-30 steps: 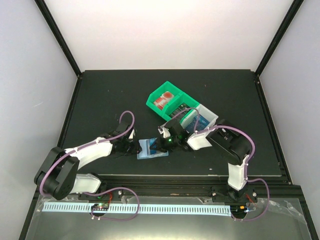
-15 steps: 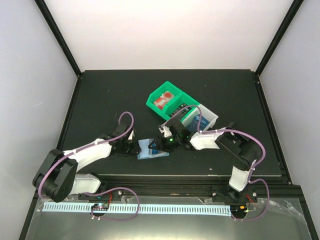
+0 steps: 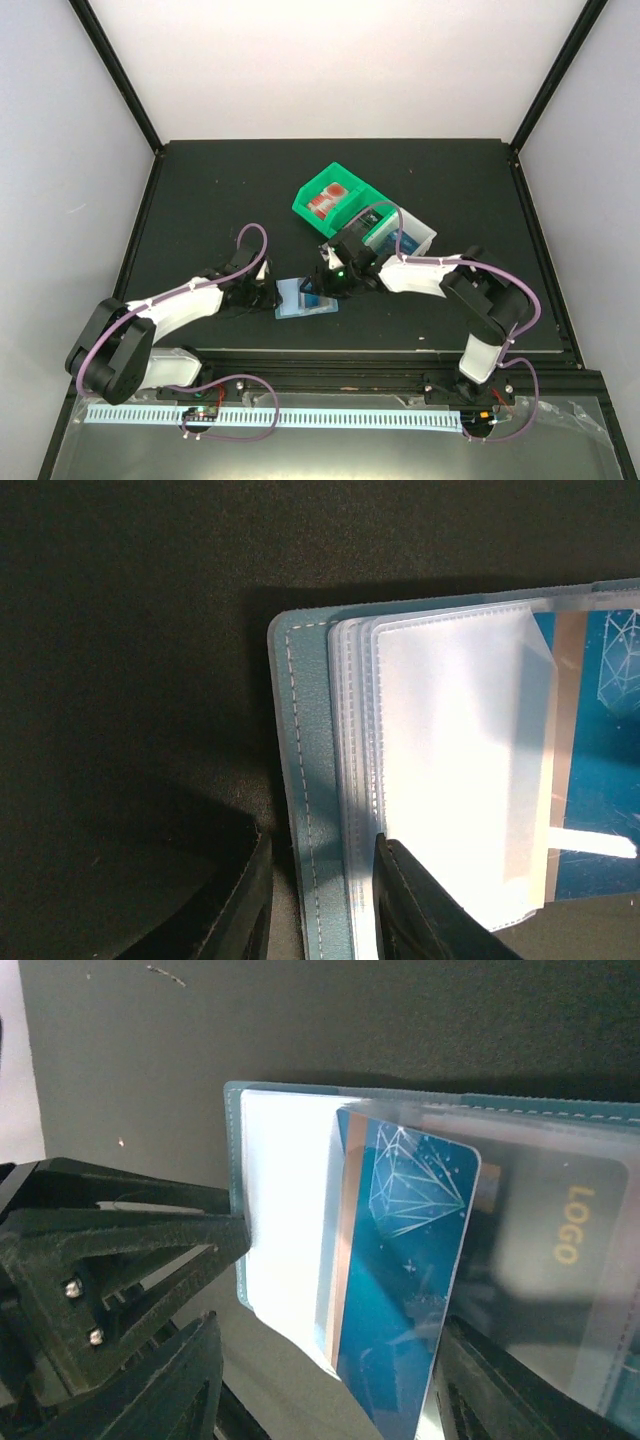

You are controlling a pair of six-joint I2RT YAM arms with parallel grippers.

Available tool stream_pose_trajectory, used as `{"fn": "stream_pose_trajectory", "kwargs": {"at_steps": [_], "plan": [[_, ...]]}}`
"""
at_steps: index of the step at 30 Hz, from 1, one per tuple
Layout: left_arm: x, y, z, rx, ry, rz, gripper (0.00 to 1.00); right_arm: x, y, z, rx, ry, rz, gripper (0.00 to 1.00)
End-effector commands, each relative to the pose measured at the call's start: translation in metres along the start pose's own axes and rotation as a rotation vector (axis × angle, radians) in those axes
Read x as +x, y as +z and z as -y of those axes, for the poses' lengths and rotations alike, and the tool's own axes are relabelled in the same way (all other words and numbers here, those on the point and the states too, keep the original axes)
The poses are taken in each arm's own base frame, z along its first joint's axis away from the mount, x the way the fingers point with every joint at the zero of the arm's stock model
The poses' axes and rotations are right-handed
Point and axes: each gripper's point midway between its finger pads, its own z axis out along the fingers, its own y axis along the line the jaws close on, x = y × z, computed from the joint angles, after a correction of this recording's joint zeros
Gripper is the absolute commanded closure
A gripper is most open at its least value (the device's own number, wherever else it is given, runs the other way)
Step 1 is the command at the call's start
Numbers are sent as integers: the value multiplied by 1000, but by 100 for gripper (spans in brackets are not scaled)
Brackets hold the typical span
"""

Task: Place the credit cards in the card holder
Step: Insert the credit card into the card holder.

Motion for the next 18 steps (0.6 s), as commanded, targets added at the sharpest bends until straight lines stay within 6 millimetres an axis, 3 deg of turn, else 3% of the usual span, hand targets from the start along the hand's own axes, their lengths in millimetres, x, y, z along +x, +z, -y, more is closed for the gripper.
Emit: {"fn": "stream_pose_trajectory", "kwargs": {"at_steps": [1,18], "plan": [[3,1,-1,9,2,-7,70,1,9,10,59,0,-21,42],[6,-1,-4,-1,-5,-5,69,8,39,-29,-64,-67,-105,43]]}}
